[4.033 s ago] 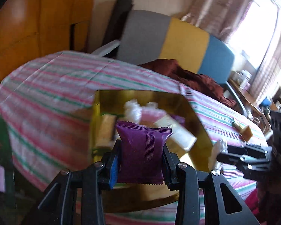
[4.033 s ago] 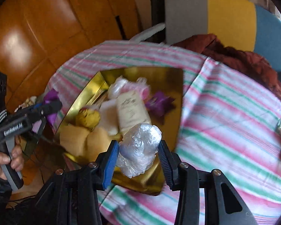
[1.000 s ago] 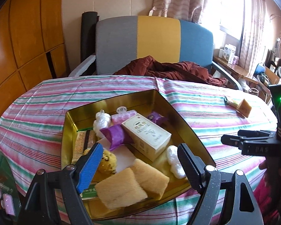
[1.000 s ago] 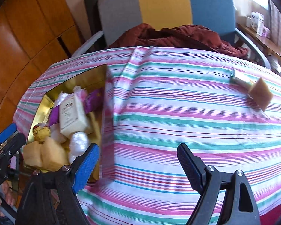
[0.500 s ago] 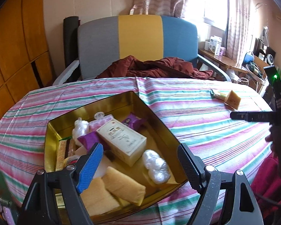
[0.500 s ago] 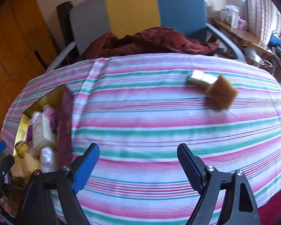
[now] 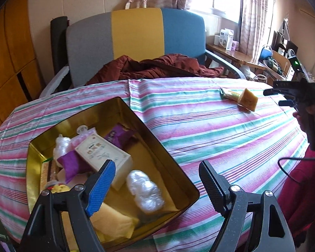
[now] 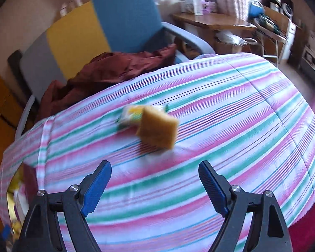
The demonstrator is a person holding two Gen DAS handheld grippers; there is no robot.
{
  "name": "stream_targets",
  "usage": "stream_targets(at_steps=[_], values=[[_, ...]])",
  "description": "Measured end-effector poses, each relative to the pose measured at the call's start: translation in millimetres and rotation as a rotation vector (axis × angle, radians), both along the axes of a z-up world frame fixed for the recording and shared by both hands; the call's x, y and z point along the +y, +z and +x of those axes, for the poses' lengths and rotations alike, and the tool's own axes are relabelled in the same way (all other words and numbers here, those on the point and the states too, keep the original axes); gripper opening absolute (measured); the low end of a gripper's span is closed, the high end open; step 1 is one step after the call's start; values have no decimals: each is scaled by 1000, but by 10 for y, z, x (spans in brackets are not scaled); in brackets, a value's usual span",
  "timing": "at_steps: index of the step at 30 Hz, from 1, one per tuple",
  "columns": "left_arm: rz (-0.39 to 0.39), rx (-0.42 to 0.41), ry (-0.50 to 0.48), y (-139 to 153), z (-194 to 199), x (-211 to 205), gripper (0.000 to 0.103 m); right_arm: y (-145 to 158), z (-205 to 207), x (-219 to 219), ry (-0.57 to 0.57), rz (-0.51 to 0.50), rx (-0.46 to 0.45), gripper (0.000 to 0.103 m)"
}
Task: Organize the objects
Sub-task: 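Grasp the yellow sponge with the right gripper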
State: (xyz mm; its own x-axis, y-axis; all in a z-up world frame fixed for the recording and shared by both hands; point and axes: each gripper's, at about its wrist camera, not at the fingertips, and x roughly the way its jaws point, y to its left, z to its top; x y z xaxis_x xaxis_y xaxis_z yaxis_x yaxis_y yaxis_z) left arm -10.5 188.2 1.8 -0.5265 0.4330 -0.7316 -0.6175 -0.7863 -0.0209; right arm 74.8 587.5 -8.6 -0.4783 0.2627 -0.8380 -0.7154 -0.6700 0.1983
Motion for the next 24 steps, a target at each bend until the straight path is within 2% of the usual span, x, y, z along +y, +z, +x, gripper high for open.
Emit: stream_targets(at_steps=[4,8,11,13,15,18,19,24], values=[[-5,-19,-10,-32,-54,100,82,-156,-197,189,-3,-21,-25,87],[-13,-27,-20,-52,-104,208,82,-323,-379,393,-74,-85,-9,88],[-19,-33,-28,-65,-141,291,82,-425,-519,538,-137,-96,-22,88],[-23,-35,-35,-70,-159,351,82,-509,-606,594,-138,-117,-32,87],[-27,-40,-46,-73,-178,410,82,-590,-670,602,-97,-161,-29,63],[-26,-40,-54,-49,-199,484,82,-528,-660,531,-57,-118,-39,51],[-25,-40,-59,-39,-212,527,82,-485,-634,493,-32,-110,-36,37],[-17,-54,-89,14,-262,763,82,-274,-417,430,16,-41,-15,37]])
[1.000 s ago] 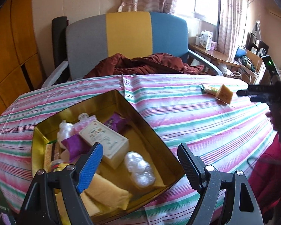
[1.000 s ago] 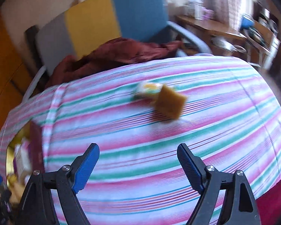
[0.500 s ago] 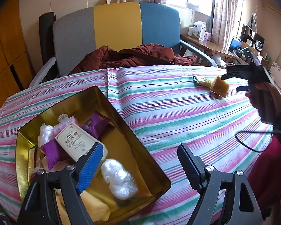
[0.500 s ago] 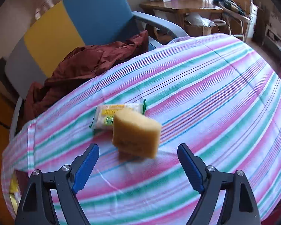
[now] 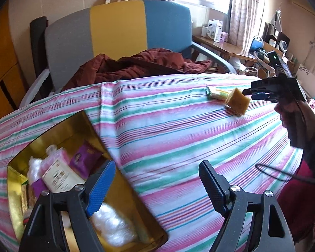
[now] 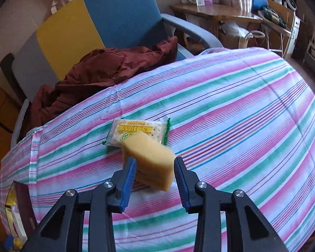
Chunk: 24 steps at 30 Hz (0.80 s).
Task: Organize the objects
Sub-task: 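Grasp the yellow sponge with the right gripper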
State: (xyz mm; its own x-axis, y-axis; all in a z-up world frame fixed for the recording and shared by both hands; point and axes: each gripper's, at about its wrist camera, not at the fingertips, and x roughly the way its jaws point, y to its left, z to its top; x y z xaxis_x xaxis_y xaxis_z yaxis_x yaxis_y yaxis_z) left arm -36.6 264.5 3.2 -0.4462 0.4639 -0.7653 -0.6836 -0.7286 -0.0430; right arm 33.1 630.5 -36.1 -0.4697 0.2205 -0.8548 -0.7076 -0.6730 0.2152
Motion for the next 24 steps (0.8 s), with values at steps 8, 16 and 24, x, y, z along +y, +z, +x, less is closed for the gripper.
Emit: stream_targets(at_steps=[8,16,24], values=[[5,-30,-39,76,-81,520,82,-265,336,313,-128,-156,66,80],[-15,-57,-67,-23,-37,833,82,-259,-18,170,-32,-172,50,88],[-46,-55,-69,-108,-86,923,82,-463,-395,325,35,-104,-78,61]])
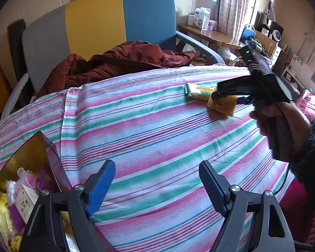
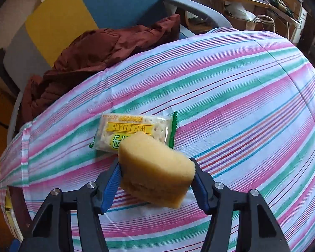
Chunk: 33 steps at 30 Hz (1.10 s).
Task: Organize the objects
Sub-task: 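Grasp the yellow sponge with the right gripper, then grasp the WEIDAN cracker packet with the left gripper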
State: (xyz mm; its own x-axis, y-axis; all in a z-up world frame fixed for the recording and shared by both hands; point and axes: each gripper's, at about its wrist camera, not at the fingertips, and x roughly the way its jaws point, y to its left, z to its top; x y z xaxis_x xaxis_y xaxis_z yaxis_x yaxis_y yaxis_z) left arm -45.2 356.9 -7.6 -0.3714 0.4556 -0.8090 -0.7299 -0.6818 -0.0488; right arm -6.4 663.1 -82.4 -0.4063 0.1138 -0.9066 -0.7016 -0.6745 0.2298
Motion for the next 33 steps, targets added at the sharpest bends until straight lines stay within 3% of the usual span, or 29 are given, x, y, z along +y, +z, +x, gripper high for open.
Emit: stream_targets(at_steps=[3,6,10,16,21,28,33], values=[[-9,-7,-2,-46,-65,83,82,221,132,-22,29,44,66,60],[-6,-48,-19,-118,-109,240,82,443,403,61,-37,72,169,60],[4,-153,-35,-206,-176,558,82,430,654,305,-145,17,243,60],[50,-281,-9,-226,-393,1145,80,573,778,438,-194,-1,343,61],[89,-373,60,-286,-652,1653,76,671,836,426,-187,-13,388,61],[129,-547,223,-586,-1011,2204,76,787,953,424,-200,0,446,61],[105,-566,321,-759,-1157,2422,76,829,1039,444,-204,-6,477,61]])
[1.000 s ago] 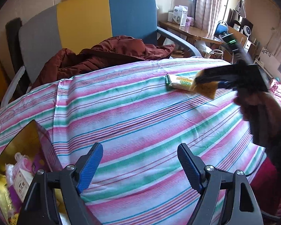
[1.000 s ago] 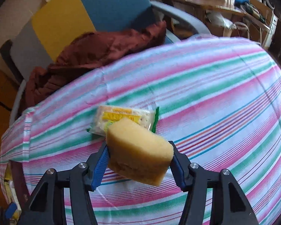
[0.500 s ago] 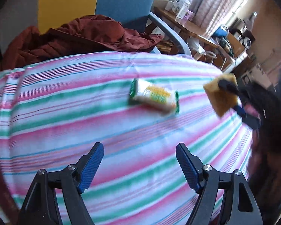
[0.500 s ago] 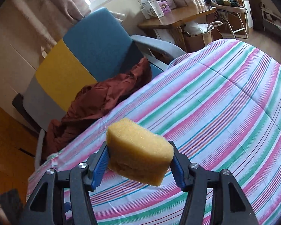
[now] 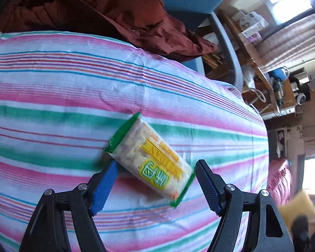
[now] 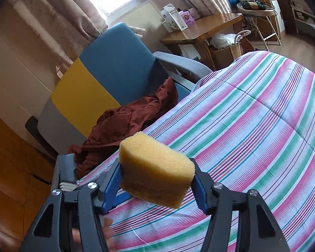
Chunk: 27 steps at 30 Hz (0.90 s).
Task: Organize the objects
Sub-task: 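Grasp the WEIDAN cracker packet with the left gripper, then carry the cracker packet and yellow sponge toward the gold tray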
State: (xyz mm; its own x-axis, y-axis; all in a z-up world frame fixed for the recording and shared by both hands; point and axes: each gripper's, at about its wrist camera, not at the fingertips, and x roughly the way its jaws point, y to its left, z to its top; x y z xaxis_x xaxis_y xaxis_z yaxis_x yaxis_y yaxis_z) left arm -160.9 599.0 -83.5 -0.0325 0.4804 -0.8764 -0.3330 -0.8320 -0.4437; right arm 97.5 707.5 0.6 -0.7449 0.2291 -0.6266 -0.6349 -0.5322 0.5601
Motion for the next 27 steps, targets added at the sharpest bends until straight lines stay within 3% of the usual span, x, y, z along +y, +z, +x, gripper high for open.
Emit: stream_targets(at_steps=[5,10,11,14,19,27], values=[[-96,129,-91,-16,51,341,78,14,-14,-4,18,-9,17,61],[-207,289,-275,-73,284,524,81,-10,-19,18,22,-20,15,61],[-220,321,-300,-76,329,519,78,-10,-25,20,25,-19,13,61],[-239,402,-354,-53,413,394,53,-19,-63,1,54,-14,7,61],[-204,386,-378,-36,493,-237,50,-121,-266,-76,163,-22,-56,61],[-180,350,-312,15,1040,-1832,51,-429,-806,-579,477,25,-273,61]])
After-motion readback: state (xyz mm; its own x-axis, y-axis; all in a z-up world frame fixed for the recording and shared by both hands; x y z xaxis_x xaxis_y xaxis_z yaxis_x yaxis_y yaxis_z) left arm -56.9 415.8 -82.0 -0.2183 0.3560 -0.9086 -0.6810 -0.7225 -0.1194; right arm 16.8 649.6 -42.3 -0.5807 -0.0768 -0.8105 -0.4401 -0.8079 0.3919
